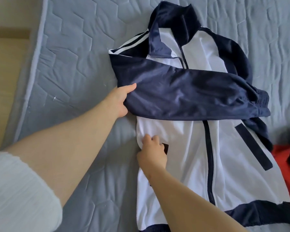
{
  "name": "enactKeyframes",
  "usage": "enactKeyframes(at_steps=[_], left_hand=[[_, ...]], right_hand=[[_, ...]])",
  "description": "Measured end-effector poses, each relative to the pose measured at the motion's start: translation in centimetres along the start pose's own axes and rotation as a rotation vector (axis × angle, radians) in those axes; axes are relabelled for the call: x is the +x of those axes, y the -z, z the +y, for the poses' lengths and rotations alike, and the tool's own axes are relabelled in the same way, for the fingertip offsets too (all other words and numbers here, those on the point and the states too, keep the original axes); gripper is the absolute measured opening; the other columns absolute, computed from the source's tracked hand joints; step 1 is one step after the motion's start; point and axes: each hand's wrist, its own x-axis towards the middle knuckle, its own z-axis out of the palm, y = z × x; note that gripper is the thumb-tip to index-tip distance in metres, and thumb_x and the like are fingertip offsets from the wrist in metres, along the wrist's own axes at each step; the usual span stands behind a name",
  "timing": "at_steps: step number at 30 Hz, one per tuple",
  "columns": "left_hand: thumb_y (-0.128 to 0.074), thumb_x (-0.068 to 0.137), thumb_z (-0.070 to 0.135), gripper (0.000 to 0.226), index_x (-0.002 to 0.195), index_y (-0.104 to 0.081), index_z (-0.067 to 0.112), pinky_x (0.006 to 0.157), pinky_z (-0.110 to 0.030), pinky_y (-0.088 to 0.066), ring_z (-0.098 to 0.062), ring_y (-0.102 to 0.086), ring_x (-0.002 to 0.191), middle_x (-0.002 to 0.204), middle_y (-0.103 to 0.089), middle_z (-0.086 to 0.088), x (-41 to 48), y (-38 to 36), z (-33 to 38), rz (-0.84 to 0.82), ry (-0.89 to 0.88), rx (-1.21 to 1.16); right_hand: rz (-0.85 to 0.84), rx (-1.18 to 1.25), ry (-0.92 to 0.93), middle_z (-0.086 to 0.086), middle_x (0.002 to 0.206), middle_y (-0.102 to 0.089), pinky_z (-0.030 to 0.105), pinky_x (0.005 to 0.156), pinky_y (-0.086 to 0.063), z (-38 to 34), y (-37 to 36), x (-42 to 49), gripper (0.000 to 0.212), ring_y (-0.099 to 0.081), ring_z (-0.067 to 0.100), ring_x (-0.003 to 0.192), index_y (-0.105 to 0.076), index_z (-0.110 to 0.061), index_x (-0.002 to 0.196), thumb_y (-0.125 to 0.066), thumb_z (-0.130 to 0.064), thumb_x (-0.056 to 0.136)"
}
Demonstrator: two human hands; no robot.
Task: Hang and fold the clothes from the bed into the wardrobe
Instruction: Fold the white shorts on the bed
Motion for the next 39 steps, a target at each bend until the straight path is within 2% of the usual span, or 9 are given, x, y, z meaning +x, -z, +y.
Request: enactKeyframes(at_steps=[2, 6, 10, 14, 19, 25, 31, 35, 39], left_hand=[[-0.067, 0.084, 0.017, 0.018, 0.102, -0.065, 0.016, 0.067, -0.027, -0.051, -0.015, -0.066, 0.081, 0.09, -0.069, 0.001, 0.0, 0.8, 0.5, -0.022, -0.032, -0.003], [-0.071, 0.081, 0.01, 0.037, 0.115, -0.059, 0.011, 0.075, -0.029, -0.052, -0.019, -0.063, 0.086, 0.098, -0.065, -0.002, -0.3, 3.5, 1.2, 0.139, -0.208, 0.088], [-0.076, 0.074, 0.008, 0.053, 0.122, -0.054, 0.005, 0.089, -0.035, -0.05, -0.023, -0.061, 0.1, 0.118, -0.061, -0.007, -0.8, 8.6, 1.9, 0.351, -0.304, 0.161], [-0.078, 0.072, 0.012, 0.061, 0.124, -0.047, 0.006, 0.091, -0.036, -0.049, -0.023, -0.059, 0.103, 0.123, -0.058, -0.008, -1.2, 13.9, 3.1, 0.486, -0.36, 0.203], [-0.067, 0.084, 0.025, 0.045, 0.123, -0.05, 0.009, 0.074, -0.032, -0.052, -0.021, -0.063, 0.096, 0.119, -0.062, -0.008, -3.1, 17.7, 0.0, 0.24, -0.152, 0.124], [-0.071, 0.08, 0.016, 0.038, 0.111, -0.05, 0.014, 0.071, -0.025, -0.048, -0.012, -0.058, 0.086, 0.098, -0.059, 0.002, -8.0, 17.5, -10.5, 0.26, -0.007, 0.321], [-0.076, 0.073, 0.011, 0.032, 0.103, -0.065, 0.011, 0.063, -0.025, -0.051, -0.015, -0.066, 0.075, 0.085, -0.07, -0.001, -14.5, 17.1, -19.6, 0.247, 0.187, 0.262], [-0.073, 0.078, 0.007, 0.046, 0.12, -0.055, 0.015, 0.092, -0.039, -0.05, -0.022, -0.061, 0.104, 0.114, -0.065, -0.004, -17.0, 17.8, -22.4, -0.073, 0.328, 0.455], [-0.064, 0.084, 0.004, 0.03, 0.113, -0.059, 0.012, 0.082, -0.037, -0.051, -0.022, -0.062, 0.094, 0.105, -0.066, -0.005, -18.2, 19.2, -23.3, 0.124, 0.27, 0.489]], right_hand=[[-0.061, 0.159, 0.025, 0.004, 0.099, -0.049, 0.027, 0.065, -0.034, 0.1, 0.3, 0.0, 0.022, -0.049, 0.026, 0.089, -0.051, -0.013, 0.096, -0.04, 0.001, 0.083], [-0.188, 0.294, 0.127, -0.001, 0.061, -0.033, 0.022, 0.044, -0.023, -1.6, -0.3, -1.2, 0.021, -0.028, 0.017, 0.057, -0.032, -0.014, 0.063, -0.038, 0.002, 0.075], [-0.329, 0.337, 0.198, 0.008, 0.071, -0.04, 0.019, 0.044, -0.026, -5.0, -3.4, -2.7, 0.006, -0.033, 0.019, 0.063, -0.046, -0.003, 0.075, -0.041, -0.001, 0.079], [-0.42, 0.414, 0.234, 0.016, 0.088, -0.059, 0.026, 0.061, -0.036, -9.1, -6.9, -4.1, 0.021, -0.049, 0.023, 0.077, -0.059, 0.001, 0.096, -0.042, -0.003, 0.084], [-0.504, 0.569, 0.069, -0.005, 0.106, -0.054, 0.007, 0.061, -0.041, -10.1, -9.7, -5.3, 0.036, -0.052, 0.008, 0.081, -0.052, -0.023, 0.126, -0.044, -0.013, 0.092], [-0.183, 0.375, -0.055, -0.01, 0.084, -0.054, 0.019, 0.052, -0.036, -2.1, -8.1, -7.7, 0.025, -0.052, 0.013, 0.074, -0.055, -0.024, 0.107, -0.042, -0.012, 0.089], [-0.102, 0.114, -0.079, -0.006, 0.101, -0.05, 0.028, 0.068, -0.04, 6.6, -6.3, -11.2, 0.019, -0.051, 0.017, 0.087, -0.054, -0.02, 0.104, -0.043, -0.013, 0.091], [-0.11, 0.114, -0.135, -0.001, 0.108, -0.053, 0.025, 0.063, -0.042, 10.6, -5.4, -12.7, 0.021, -0.052, 0.017, 0.088, -0.052, -0.021, 0.11, -0.047, -0.014, 0.091], [-0.215, 0.073, -0.062, -0.003, 0.119, -0.047, 0.03, 0.087, -0.044, 12.8, -5.5, -14.3, 0.039, -0.047, 0.017, 0.109, -0.047, -0.022, 0.129, -0.049, -0.014, 0.091]])
